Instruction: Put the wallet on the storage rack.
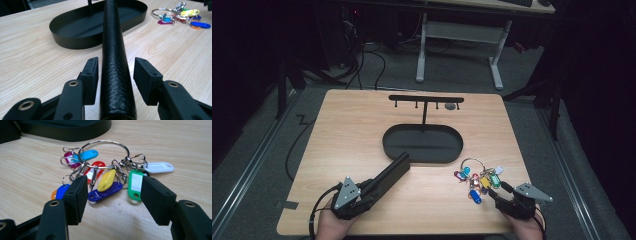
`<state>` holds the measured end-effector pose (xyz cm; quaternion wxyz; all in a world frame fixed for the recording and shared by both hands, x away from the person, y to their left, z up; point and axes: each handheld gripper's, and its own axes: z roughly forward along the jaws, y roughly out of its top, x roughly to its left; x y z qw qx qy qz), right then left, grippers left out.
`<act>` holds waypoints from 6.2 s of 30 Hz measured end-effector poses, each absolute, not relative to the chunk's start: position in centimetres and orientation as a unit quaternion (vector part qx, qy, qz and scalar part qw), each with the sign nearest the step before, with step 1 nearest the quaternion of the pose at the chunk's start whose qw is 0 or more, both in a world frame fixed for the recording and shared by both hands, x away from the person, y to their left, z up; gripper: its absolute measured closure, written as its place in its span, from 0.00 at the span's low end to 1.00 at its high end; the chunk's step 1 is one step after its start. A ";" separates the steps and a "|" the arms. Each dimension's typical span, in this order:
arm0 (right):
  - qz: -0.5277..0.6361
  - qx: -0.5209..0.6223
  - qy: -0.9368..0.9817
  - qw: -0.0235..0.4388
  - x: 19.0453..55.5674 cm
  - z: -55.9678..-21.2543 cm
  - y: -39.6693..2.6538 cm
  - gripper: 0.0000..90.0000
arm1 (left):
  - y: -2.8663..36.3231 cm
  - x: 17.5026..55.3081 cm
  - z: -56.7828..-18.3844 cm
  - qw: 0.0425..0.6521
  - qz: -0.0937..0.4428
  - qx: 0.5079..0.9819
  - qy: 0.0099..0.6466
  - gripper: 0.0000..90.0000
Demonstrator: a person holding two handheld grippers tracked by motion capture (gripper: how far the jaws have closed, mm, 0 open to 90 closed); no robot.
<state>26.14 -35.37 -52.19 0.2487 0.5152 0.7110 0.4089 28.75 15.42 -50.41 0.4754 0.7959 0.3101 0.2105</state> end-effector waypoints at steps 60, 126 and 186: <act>0.437 0.502 0.716 0.208 26.5 -52.3 -35.2 0.43 | 8.5 34.4 -42.3 0.186 0.133 0.928 0.293 0.54; 0.439 0.505 0.713 0.209 26.1 -52.2 -35.5 0.43 | 7.7 33.4 -42.1 0.205 0.233 0.945 0.100 0.82; 0.443 0.512 0.702 0.222 25.0 -52.0 -36.5 0.44 | -1.0 42.3 -43.5 0.165 0.387 0.906 -0.051 0.82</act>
